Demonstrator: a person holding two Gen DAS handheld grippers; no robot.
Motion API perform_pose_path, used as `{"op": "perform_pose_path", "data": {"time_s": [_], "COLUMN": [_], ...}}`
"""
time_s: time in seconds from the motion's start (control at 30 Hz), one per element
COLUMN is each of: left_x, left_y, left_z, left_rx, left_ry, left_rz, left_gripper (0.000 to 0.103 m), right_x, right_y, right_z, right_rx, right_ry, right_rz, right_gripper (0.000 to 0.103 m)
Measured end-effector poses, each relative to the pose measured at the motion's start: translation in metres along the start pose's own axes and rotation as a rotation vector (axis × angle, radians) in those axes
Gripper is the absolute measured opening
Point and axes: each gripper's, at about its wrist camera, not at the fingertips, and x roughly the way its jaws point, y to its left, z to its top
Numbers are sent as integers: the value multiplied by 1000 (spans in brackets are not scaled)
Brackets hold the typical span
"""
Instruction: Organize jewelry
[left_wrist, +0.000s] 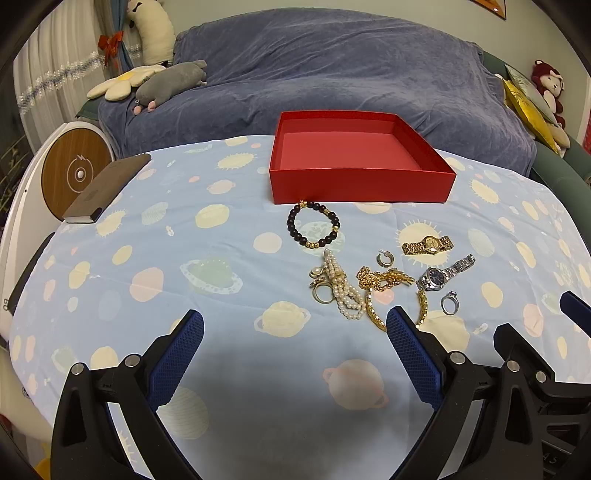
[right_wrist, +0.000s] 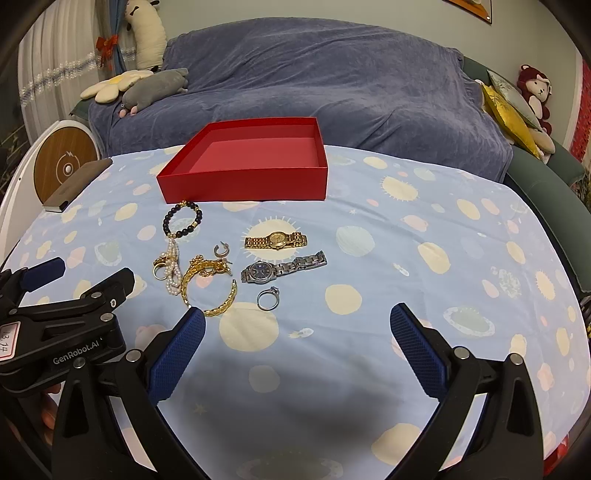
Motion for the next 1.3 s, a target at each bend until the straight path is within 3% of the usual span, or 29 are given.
{"op": "perform_pose_path", "data": {"time_s": [1.3], "left_x": [6], "left_y": [4], "left_z": [-3], "left_rx": [-6], "left_ry": [3], "left_rz": [19], "left_gripper": [96], "right_x": [6], "right_y": [5], "right_z": [-2], "right_rx": [-6], "right_ry": [5], "right_rz": [5], "right_gripper": [98]}}
